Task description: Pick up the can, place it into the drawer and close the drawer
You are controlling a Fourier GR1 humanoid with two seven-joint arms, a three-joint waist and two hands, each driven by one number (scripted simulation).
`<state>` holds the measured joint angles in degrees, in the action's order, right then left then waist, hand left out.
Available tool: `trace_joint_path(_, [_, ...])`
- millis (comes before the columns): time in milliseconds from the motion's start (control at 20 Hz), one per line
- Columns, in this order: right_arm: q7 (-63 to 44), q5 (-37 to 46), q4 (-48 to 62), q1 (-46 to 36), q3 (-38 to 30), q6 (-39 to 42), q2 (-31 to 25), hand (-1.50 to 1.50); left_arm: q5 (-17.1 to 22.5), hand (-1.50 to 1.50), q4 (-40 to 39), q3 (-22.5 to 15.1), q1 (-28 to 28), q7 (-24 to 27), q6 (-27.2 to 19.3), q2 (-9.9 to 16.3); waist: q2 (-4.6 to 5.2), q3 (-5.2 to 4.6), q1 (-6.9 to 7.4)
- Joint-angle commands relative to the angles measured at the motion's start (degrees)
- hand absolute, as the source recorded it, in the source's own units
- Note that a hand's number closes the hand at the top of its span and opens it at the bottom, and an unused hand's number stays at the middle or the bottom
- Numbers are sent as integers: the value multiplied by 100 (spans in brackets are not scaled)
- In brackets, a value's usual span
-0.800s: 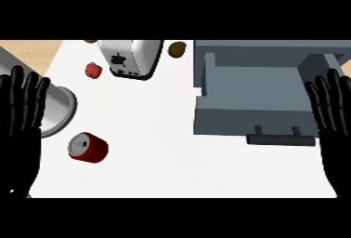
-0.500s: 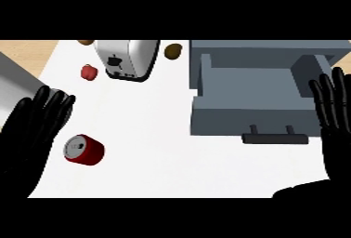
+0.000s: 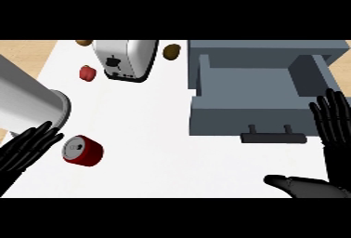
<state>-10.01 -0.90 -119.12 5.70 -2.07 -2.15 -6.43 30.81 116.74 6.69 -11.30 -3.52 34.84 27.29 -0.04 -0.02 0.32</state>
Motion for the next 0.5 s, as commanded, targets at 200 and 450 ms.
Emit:
trace_joint_path(200, [-114,1,202,-241,-210,74,-60,-150,1374,-150,63,885,-315,-719,516,498,-1,3,-3])
trace_joint_path(450, [180,-185,-416,826,-229,433,-32,-150,844,-150,-964,1005,-169,-348,1191,199,-3,0,-50])
